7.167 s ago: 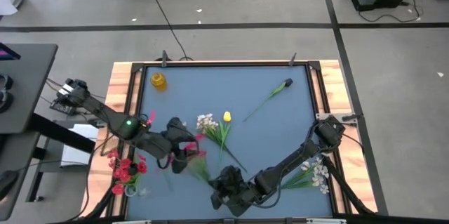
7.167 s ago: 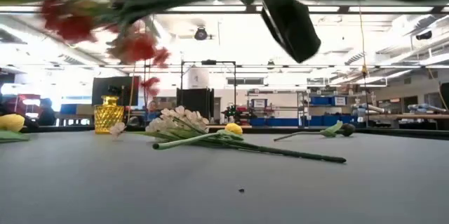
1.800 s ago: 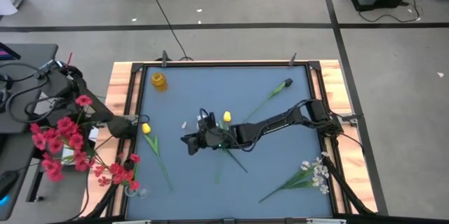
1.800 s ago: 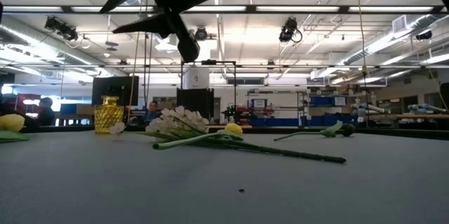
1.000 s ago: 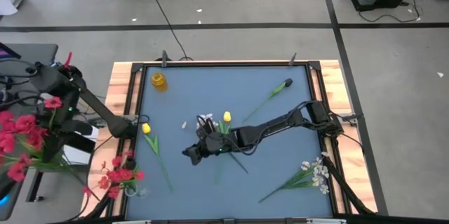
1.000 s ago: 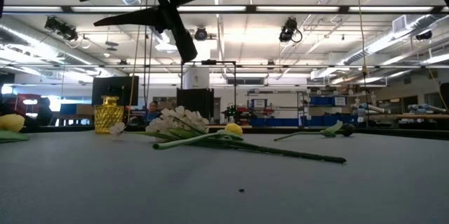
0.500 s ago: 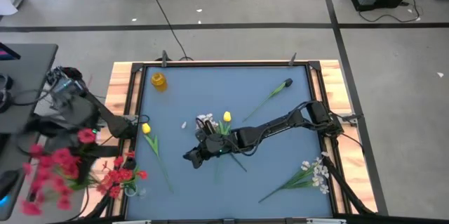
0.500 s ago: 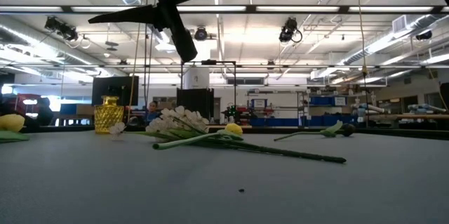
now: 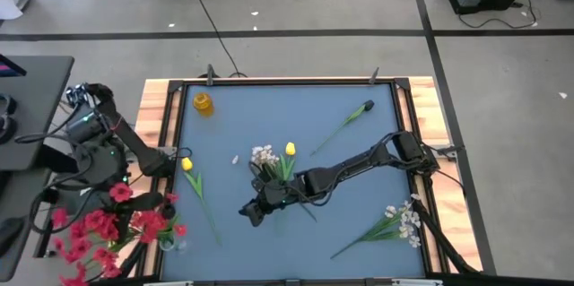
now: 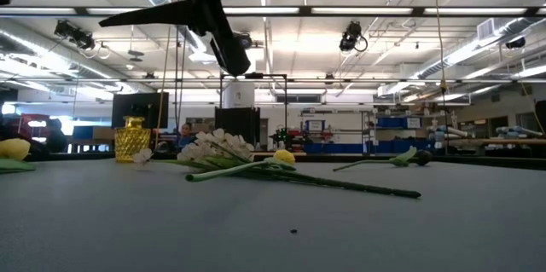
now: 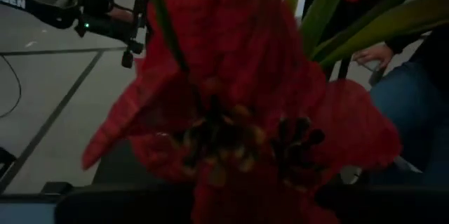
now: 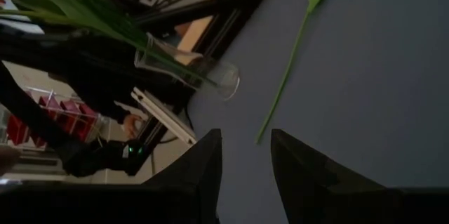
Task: Sort flowers into vase by color
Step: Put the red flowers into the transparent vase
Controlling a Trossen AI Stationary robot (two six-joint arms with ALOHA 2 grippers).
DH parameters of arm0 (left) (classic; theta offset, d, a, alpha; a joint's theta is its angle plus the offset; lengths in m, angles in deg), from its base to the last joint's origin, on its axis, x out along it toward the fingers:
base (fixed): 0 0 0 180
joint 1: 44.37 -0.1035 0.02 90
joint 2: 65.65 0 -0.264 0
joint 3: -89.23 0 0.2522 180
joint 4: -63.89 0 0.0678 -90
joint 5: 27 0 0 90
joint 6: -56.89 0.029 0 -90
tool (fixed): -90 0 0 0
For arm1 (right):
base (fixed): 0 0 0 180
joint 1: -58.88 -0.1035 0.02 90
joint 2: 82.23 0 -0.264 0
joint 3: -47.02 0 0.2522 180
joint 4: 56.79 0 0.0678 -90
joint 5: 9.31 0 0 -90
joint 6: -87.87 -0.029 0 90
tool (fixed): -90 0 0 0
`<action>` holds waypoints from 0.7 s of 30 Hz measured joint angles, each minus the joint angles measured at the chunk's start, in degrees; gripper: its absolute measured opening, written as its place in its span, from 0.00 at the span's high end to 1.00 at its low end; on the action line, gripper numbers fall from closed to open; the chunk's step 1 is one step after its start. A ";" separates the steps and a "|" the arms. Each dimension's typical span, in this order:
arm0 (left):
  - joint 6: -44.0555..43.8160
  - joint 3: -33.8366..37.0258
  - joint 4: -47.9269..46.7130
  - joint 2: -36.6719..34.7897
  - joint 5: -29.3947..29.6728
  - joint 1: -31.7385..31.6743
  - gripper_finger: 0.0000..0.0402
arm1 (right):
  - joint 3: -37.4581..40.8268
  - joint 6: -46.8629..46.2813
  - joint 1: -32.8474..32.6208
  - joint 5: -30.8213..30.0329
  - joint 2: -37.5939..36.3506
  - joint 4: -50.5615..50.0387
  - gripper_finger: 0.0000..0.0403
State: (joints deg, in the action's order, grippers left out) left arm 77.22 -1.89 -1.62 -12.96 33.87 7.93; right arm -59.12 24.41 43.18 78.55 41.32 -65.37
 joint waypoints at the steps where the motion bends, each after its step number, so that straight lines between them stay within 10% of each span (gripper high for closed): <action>1: -0.41 0.00 0.04 0.23 0.34 0.47 0.97 | 0.00 0.00 0.00 0.25 0.00 -0.12 0.67; 21: -9.41 0.00 0.64 3.57 2.53 1.95 0.94 | 0.00 -1.26 -0.18 0.28 0.00 -0.13 0.67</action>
State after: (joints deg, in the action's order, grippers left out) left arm 67.81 -1.89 -0.98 -9.40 36.40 9.87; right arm -59.12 23.16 42.99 78.83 41.32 -65.49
